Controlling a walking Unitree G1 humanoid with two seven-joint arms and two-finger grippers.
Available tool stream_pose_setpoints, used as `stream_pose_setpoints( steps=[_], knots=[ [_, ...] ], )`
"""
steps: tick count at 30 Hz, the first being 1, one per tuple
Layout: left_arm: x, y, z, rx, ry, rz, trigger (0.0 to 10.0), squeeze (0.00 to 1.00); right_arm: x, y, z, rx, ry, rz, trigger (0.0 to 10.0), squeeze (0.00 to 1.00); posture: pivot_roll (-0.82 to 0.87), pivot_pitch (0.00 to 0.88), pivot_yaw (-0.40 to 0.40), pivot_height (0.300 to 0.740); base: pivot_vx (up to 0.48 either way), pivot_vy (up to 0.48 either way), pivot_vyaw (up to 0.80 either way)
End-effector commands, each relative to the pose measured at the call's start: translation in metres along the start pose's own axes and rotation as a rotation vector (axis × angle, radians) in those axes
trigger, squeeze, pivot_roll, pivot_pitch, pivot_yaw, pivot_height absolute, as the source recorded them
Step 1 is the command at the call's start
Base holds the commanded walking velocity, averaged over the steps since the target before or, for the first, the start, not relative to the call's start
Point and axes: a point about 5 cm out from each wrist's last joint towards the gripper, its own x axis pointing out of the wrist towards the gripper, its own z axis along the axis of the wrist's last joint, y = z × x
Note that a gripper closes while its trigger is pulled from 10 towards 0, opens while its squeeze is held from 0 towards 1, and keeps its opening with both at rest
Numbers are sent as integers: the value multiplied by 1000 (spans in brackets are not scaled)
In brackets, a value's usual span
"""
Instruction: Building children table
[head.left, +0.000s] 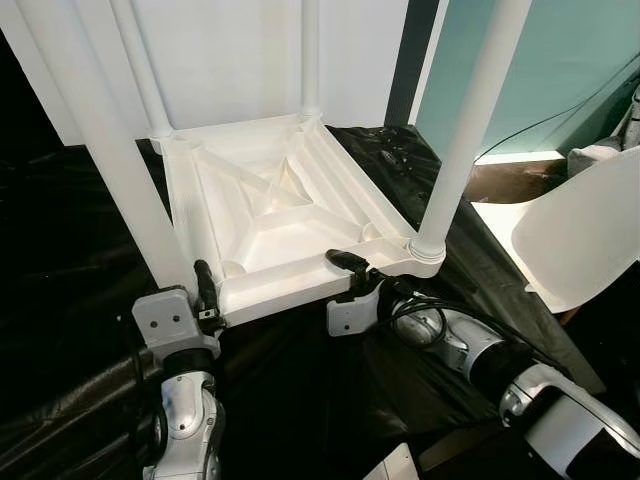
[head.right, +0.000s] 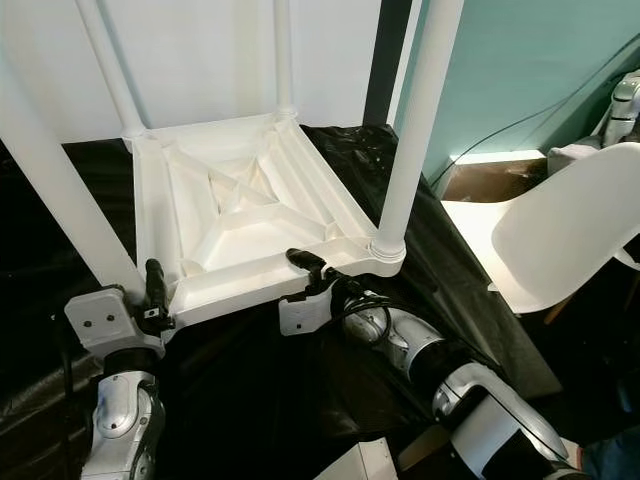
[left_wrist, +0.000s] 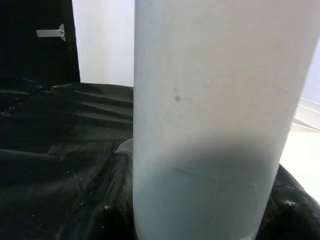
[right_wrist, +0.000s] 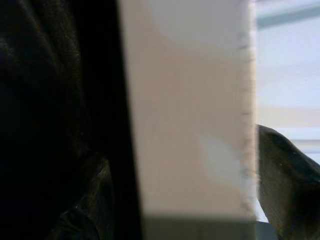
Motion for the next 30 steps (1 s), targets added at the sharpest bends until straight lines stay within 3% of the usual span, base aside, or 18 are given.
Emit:
stream_pose_setpoints(
  steps=[1, 2, 3, 4, 5, 8, 15, 16, 17, 18, 21, 22, 23, 25, 27, 30],
  knots=[
    [6, -13, 57, -83, -289, -54, 9412, 0, -4, 12, -15, -29, 100, 67, 10000, 0, 43, 0, -44, 740, 0, 0, 0],
    [7, -14, 60, -86, -299, -55, 9412, 0, -3, 12, -16, -30, 109, 65, 10000, 0, 43, 0, -44, 740, 0, 0, 0],
    [7, -14, 62, -89, -306, -58, 9373, 0, -3, 12, -17, -28, 112, 66, 4784, 0, 43, 0, -42, 740, 0, 0, 0],
    [7, -14, 63, -91, -310, -59, 9412, 0, -3, 12, -17, -26, 114, 65, 4275, 0, 42, 0, -41, 740, 0, 0, 0],
    [7, -15, 63, -93, -311, -62, 9412, 0, -2, 11, -17, -17, 118, 61, 471, 0, 42, 0, -41, 740, 0, 0, 0],
    [7, -16, 61, -97, -305, -67, 10000, 0, -2, 10, -18, -5, 125, 53, 0, 0, 39, 0, -39, 740, 0, 0, 0],
    [3, -19, 51, -74, -270, -98, 10000, 0, 1, 8, -19, 7, 124, 20, 0, 0, 35, 0, -37, 740, 0, 0, 0],
    [2, -20, 49, -52, -270, -106, 10000, 890, 1, 8, -19, 6, 125, 11, 0, 0, 35, 0, -37, 740, 0, 0, 0],
    [2, -20, 49, -52, -270, -106, 10000, 890, 1, 8, -19, 6, 125, 11, 0, 0, 35, 0, -37, 740, 0, 0, 0],
    [1, -22, 48, -33, -271, -123, 10000, 1000, 1, 7, -20, 6, 129, 3, 0, 0, 32, 0, -35, 740, 0, 0, 0],
    [0, -27, 46, -12, -262, -159, 10000, 1000, 1, 5, -22, 10, 138, -11, 0, 0, 28, 0, -31, 740, 0, 0, 0],
    [-1, -31, 44, -24, -243, -186, 10000, 729, 1, 5, -22, 12, 141, -15, 0, 0, 28, 0, -31, 740, 0, 0, 0],
    [-3, -35, 43, -56, -221, -219, 10000, 0, 2, 5, -23, 15, 146, -17, 0, 0, 28, 0, -31, 740, 0, 0, 0],
    [-4, -37, 42, -80, -206, -241, 10000, 0, 2, 5, -23, 17, 149, -17, 0, 0, 28, 0, -31, 740, 0, 0, 0],
    [-10, -35, 39, -165, -169, -242, 10000, 0, 2, 5, -24, 26, 155, -23, 0, 0, 25, 0, -26, 740, 0, 0, 0],
    [-20, -29, 32, -149, -134, -256, 10000, 0, 2, 5, -24, 31, 159, -29, 0, 0, 23, 0, -23, 740, 0, 0, 0]
  ],
)
